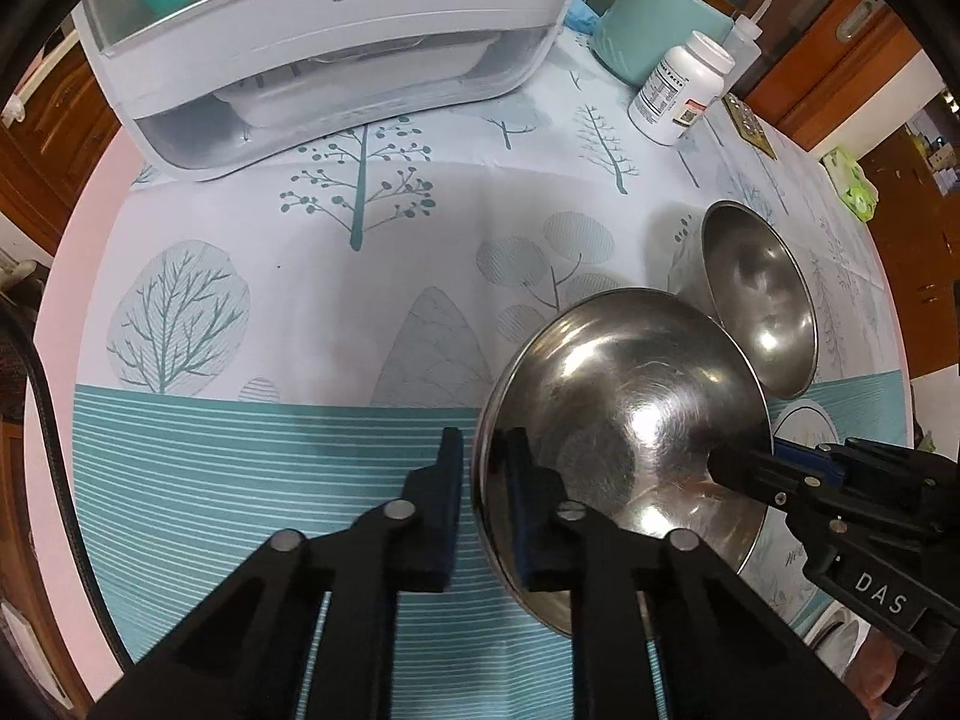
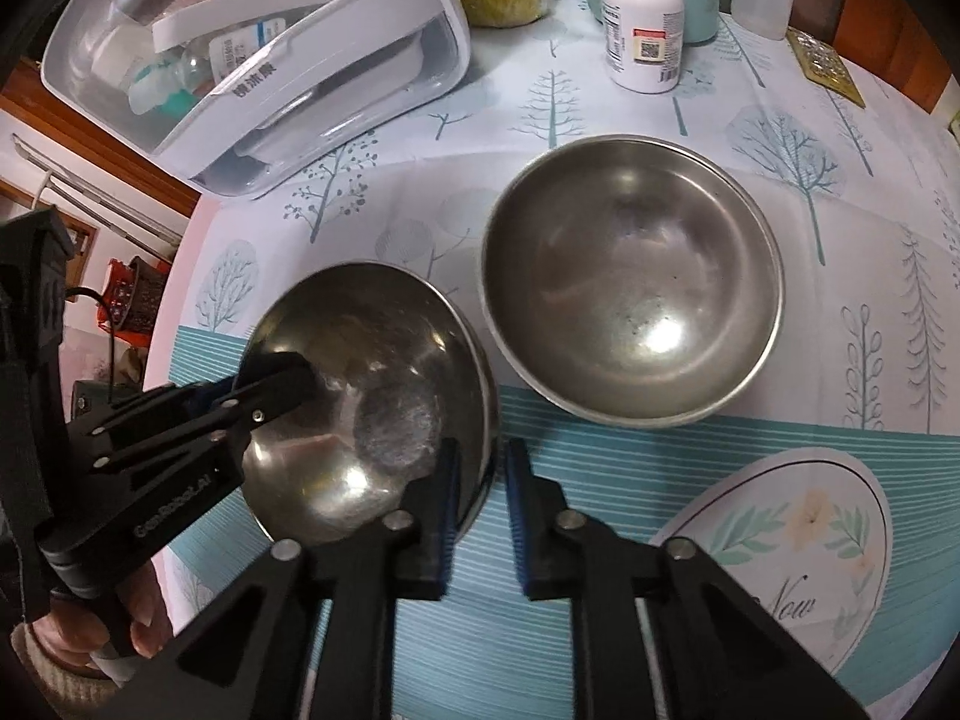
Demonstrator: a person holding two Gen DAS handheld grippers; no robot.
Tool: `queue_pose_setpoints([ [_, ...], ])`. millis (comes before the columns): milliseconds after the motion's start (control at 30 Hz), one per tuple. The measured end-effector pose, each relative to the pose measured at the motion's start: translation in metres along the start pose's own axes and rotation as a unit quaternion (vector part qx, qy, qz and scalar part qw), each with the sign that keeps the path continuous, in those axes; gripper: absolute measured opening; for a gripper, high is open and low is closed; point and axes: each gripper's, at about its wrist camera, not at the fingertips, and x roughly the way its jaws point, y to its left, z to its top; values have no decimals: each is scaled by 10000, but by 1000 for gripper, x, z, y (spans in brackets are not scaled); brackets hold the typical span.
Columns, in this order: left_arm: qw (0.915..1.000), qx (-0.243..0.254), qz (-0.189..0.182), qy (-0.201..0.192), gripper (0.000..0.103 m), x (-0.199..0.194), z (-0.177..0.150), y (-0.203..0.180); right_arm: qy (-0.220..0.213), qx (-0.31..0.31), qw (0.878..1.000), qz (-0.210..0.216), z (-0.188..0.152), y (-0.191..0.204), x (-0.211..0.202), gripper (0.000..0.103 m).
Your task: Organize plates and bowls
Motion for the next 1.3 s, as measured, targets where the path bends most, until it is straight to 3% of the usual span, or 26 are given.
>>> queue_pose_setpoints([
  [300, 9998, 175, -94, -13, 8, -16, -11, -8, 37, 74, 10000, 39, -7, -4, -8, 8],
  [667, 9977, 632, -139, -213, 8, -67, -48, -38, -115, 8, 9999, 88, -48, -4, -53, 8],
  [867, 9938, 1043, -96, -361, 8, -108, -84, -63, -237, -45, 9997, 68, -85, 0, -88, 8],
  [1300, 9858, 1589, -393, -387, 10, -182, -180, -102, -459, -134, 9989, -26, -190, 7, -160, 8],
])
